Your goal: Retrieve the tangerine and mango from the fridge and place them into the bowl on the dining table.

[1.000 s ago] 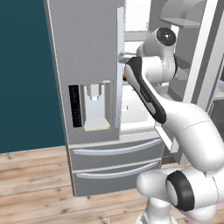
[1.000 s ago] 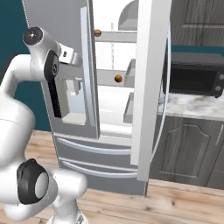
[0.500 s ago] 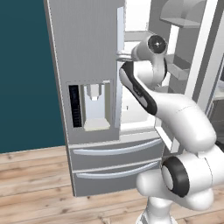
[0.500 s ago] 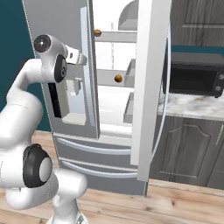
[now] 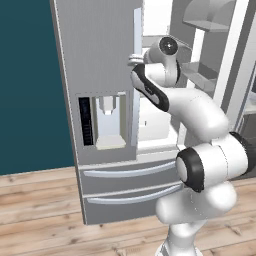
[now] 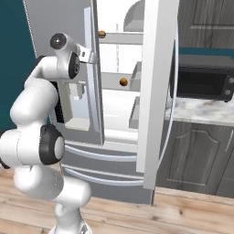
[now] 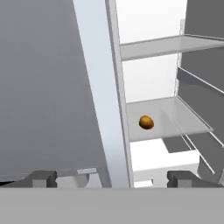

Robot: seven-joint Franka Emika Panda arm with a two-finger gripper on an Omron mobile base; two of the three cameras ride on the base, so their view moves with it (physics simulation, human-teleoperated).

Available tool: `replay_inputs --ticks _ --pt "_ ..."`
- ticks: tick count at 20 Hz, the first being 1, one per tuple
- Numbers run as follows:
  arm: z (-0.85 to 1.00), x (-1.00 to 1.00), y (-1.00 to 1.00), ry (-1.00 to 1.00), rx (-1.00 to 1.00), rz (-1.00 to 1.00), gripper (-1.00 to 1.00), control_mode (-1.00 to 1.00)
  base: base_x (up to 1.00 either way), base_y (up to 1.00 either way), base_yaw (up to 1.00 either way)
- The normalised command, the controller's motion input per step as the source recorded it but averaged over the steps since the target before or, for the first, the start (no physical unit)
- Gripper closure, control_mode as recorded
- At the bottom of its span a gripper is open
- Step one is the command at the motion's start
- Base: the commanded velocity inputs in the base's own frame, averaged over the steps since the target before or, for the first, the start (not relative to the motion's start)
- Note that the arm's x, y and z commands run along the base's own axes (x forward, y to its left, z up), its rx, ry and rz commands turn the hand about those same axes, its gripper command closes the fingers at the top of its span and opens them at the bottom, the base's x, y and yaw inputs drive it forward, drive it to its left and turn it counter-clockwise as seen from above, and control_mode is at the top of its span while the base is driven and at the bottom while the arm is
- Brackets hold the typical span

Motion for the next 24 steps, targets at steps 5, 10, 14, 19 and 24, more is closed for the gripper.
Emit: replay_inputs --ticks 5,10,14,19,24 --pt "0.00 0.73 0.00 0.09 0.00 0.00 -1.00 -1.00 0.00 0.00 0.00" --pt "0.00 0.68 0.00 0.07 0.00 0.00 -1.00 -1.00 0.00 0.00 0.00" --pt "-0.08 0.49 0.00 0.01 0.00 0.00 -1.00 -1.00 0.00 0.00 0.00" --pt "-0.27 0.12 0.00 -0.12 0.00 0.00 -1.00 -1.00 0.00 0.00 0.00" --pt "-0.30 0.06 0.00 -0.20 0.00 0.00 -1.00 -1.00 0.00 0.00 0.00"
